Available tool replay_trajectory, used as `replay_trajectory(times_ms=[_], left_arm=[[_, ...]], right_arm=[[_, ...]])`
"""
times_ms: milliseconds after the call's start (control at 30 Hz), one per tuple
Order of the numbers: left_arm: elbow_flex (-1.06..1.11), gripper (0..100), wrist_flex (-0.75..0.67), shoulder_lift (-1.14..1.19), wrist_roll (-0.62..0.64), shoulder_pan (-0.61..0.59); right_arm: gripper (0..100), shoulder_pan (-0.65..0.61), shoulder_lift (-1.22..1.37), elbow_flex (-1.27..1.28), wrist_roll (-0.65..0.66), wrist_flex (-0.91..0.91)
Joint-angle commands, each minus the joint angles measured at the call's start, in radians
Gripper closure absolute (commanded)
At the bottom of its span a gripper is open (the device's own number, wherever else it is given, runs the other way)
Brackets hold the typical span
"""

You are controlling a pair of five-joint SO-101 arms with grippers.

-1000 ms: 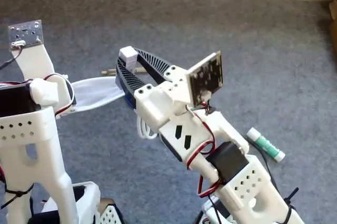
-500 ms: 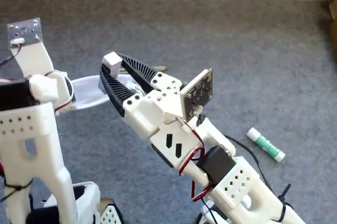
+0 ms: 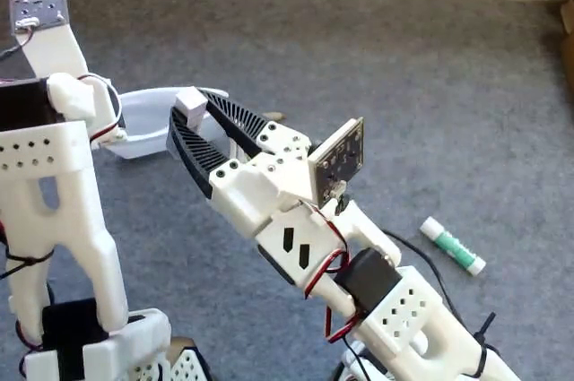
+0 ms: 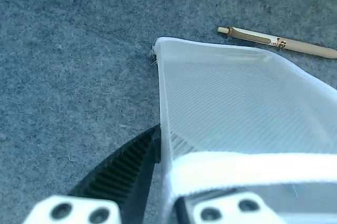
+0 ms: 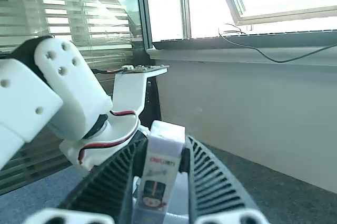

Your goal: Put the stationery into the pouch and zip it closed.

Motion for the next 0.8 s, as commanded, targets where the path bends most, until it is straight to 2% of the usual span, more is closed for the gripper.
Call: replay_trajectory(times_ms=[0,100,233,333,767], left_arm=[[-0.054,99,0.008,0.01,0.015,-0.001],[-0.054,99,0.008,0.01,0.015,-0.001],[-0.053,99,0.008,0.008,0.017,-0.001],[-0.051,99,0.008,0.012,0.017,-0.001],[-0.008,99,0.008,0.007,0.035,-0.004]], right_arm=[[99.3,-0.01,0.042,-0.022,0.014,-0.044],[99.3,-0.007,0.105,-0.024,0.032,-0.179],[99.3,-0.012,0.177,-0.016,0.176,-0.366],[99.3,-0.012,0.225,-0.013,0.196,-0.456],[99.3,-0.007,0.387,-0.015,0.201,-0.47]])
